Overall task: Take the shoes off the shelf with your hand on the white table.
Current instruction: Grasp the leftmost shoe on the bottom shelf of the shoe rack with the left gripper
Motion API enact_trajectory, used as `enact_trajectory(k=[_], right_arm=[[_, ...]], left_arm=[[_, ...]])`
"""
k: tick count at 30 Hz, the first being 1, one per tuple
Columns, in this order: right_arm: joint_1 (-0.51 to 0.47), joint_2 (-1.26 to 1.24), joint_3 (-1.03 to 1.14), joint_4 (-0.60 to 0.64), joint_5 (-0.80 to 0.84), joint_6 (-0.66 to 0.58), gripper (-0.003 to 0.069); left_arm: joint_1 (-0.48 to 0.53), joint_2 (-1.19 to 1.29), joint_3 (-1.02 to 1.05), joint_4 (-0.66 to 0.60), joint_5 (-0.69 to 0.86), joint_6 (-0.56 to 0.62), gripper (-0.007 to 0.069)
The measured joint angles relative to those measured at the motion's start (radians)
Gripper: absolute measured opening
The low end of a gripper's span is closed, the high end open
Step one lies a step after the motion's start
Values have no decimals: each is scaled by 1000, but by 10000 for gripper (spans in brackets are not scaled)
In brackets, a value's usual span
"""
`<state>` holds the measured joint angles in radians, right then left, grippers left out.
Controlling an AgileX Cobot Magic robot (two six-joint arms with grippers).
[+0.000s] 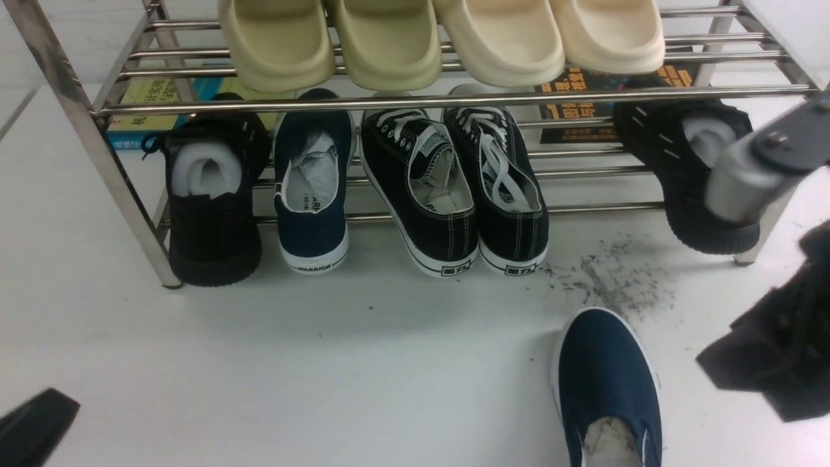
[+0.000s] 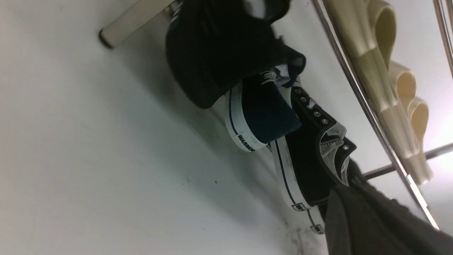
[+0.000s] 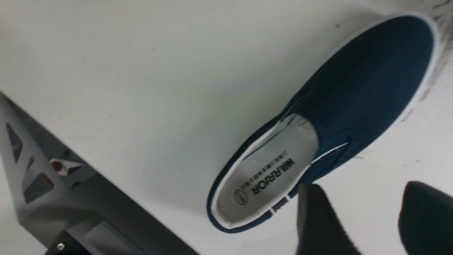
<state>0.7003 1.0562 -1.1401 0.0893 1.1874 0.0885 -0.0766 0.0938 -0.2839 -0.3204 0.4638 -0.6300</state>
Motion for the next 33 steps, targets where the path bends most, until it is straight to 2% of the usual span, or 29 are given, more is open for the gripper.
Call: enact_trajectory(k=[3,4,5,8,12,13,16,19,20,23,25,28,31,32,33], right_arm=[[0,-50,-2,-45,-3,0,161],[0,-50,-2,-45,-3,0,161],[0,-64,-2,-58,-10,0,99],[0,-68,-2,-65,-13,0,40],[0,-68,-2,-66,-15,0,5],[0,-68,-2,-68,-15,0,3],[0,-68,-2,-80,-9,0,3],[0,-68,-2,-96,1,0,4],[0,-68,-2,-96,1,0,4],[0,-68,-2,-102,3,0,4],[0,-68,-2,-102,3,0,5],[0,-68,-2,-105,3,0,9],[0,-68,-2,-105,-1,0,13],[0,-68,-2,-105,-1,0,13],[0,-68,-2,-105,-1,0,14]], left_arm=[[0,214,-212,83,239,70,1],[0,229,-240,94,256,75,1],[0,388,-358,136,419,128,1],[0,590,-523,161,577,270,1],[0,791,-672,65,674,452,1],[-7,904,-735,-26,704,530,1],[-80,1027,-806,-78,693,564,1],[-218,1156,-883,-10,639,496,4],[-218,1164,-883,-1,635,496,5],[-384,1311,-1004,203,593,322,50],[-430,1354,-1044,283,591,256,75],[-533,1452,-1130,507,586,85,176],[-579,1515,-1160,639,567,-8,269],[-583,1518,-1161,648,564,-18,275],[-593,1543,-1162,712,539,-54,321]])
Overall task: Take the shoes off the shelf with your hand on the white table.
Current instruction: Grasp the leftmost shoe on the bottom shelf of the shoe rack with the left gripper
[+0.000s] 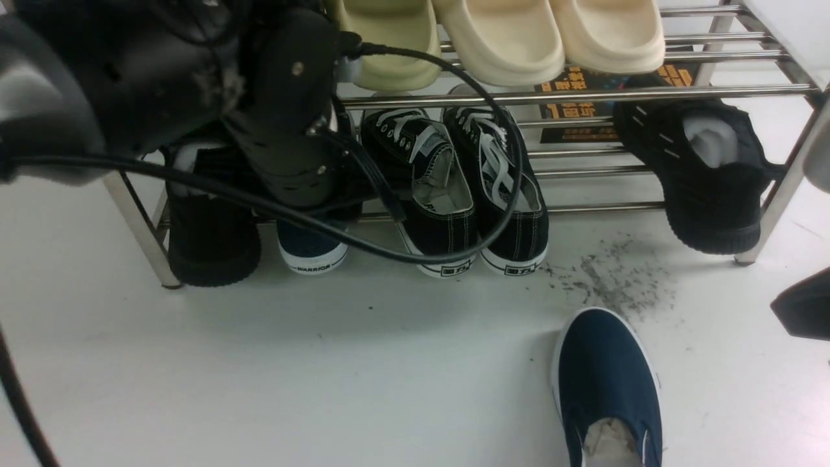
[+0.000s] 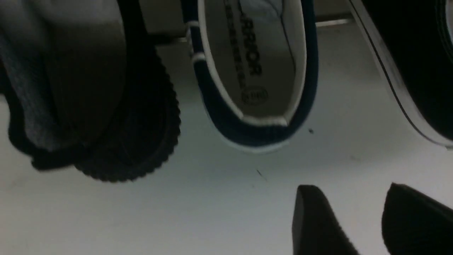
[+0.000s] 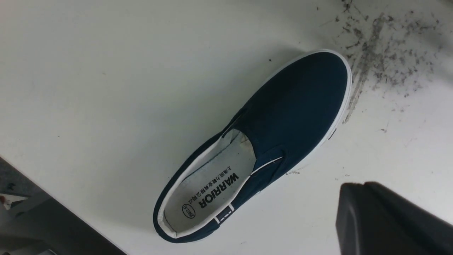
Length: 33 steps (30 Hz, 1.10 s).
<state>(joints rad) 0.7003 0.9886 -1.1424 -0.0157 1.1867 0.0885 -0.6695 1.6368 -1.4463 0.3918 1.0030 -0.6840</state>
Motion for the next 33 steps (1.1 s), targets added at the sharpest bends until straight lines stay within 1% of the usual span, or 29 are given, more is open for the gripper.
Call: enact_trajectory(k=[3,4,5,8,16,21,23,24,25,26,27,28,29,30,32,33], right_arm=[[0,0,0,0,0,0,19],[0,0,0,0,0,0,19],[0,0,0,1,0,0,20],[0,0,0,1,0,0,23],[0,0,0,1,-6,0,35],[0,0,0,1,-17,0,43],[0,0,0,1,-17,0,46],[0,0,0,1,-18,0,48],[0,0,0,1,-18,0,48],[0,0,0,1,-18,0,48],[0,0,0,1,-18,0,48],[0,0,0,1,-18,0,48],[0,0,0,1,-18,0,48],[0,0,0,1,-18,0,49],[0,0,0,1,-18,0,50],[0,0,0,1,-19,0,52]], left_arm=[[-5,42,-4,98,-42,-76,371],[-5,44,-5,103,-44,-85,372],[-5,61,-5,141,-56,-118,380],[-5,89,-5,181,-72,-157,383],[-5,166,-5,268,-132,-213,386],[-6,217,-5,361,-165,-286,383],[-6,233,-5,389,-163,-307,349],[-6,241,-5,395,-157,-311,312],[-6,243,-5,395,-155,-311,294],[-6,247,-5,395,-153,-312,227],[-6,248,-5,395,-154,-314,175],[-7,248,-5,395,-154,-312,91],[-7,248,-5,394,-154,-312,83],[-7,244,-9,374,-150,-300,46],[-7,236,-10,349,-144,-285,43],[-7,212,-10,307,-120,-260,43]])
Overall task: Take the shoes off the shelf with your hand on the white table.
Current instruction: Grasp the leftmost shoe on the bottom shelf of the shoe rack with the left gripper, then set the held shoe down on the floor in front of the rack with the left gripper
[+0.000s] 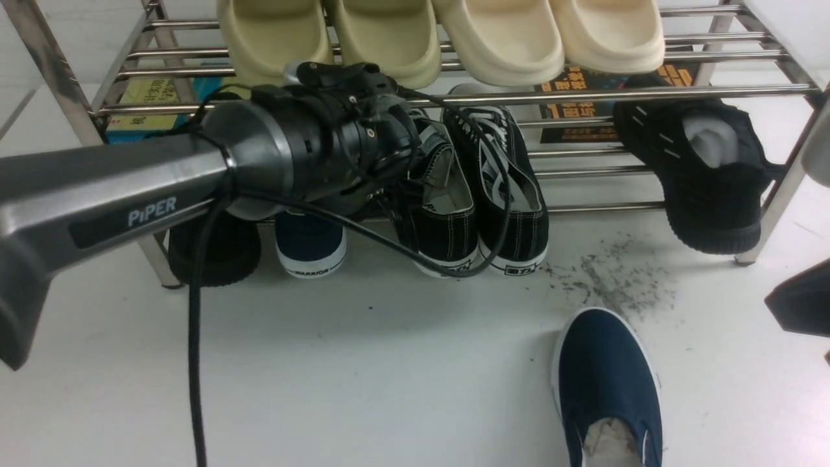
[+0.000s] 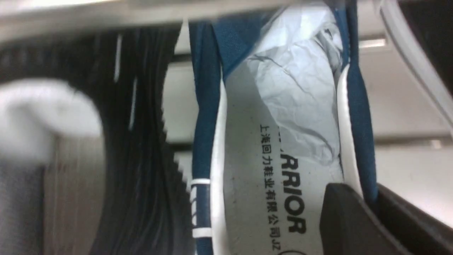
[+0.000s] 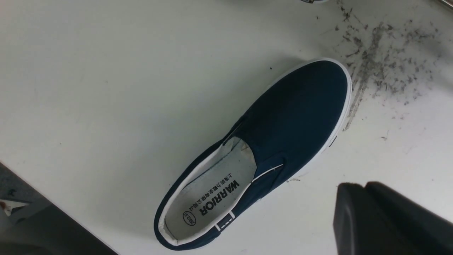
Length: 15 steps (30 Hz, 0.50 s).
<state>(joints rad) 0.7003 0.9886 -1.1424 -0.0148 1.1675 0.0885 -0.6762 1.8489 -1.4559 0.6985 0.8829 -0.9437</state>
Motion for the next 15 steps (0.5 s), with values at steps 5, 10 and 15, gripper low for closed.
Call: enact_trajectory(k=[5,10,15], right_arm=[[0,0,0,0,0,0,60],[0,0,0,0,0,0,68],[0,-8,0,-1,-5,0,75]], left_arm=[[-10,-128,0,-191,118,89,43],[-12,-298,0,-432,277,179,43],[-53,-379,2,-485,352,200,42]])
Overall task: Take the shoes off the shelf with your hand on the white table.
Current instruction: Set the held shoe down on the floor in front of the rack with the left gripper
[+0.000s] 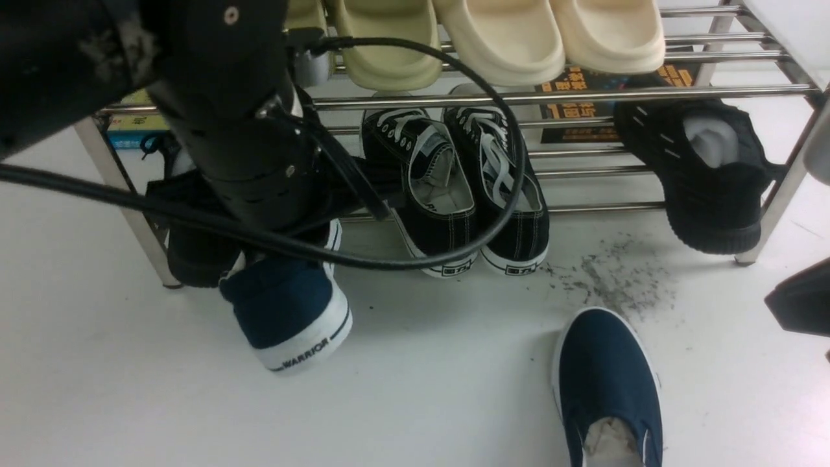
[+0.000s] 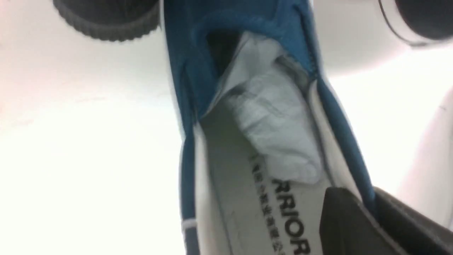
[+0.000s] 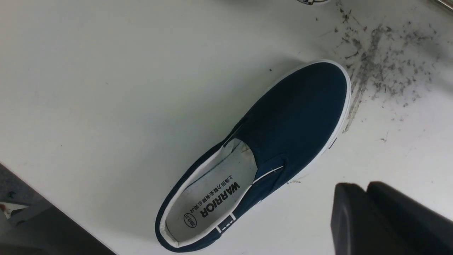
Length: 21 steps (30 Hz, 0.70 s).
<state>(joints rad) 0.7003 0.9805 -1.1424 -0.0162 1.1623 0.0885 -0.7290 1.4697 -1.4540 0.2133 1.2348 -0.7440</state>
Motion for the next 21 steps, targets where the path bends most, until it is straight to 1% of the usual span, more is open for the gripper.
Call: enact_trajectory(k=[1,2,5,7,8,11,17,21], right_arm=[[0,-6,0,0,-2,0,77],[0,-8,0,0,-4,0,77],[0,-45,0,-3,-8,0,80],[0,-68,0,-7,-9,0,81],[0,-81,0,-7,-9,0,81],[0,-124,0,-10,-9,0,84],[0,-182,0,-13,2,0,90],[0,-207,-1,-13,8,3,92]], left_arm=[[-32,-11,0,22,0,-11,42],[-38,-12,0,25,0,-15,42],[-166,-23,0,60,0,-39,42],[-238,-23,2,59,0,-42,42],[-301,-23,5,48,0,-51,42],[-421,-23,24,25,0,-105,42],[-561,-21,81,7,0,-187,42],[-606,-21,105,32,0,-260,42]])
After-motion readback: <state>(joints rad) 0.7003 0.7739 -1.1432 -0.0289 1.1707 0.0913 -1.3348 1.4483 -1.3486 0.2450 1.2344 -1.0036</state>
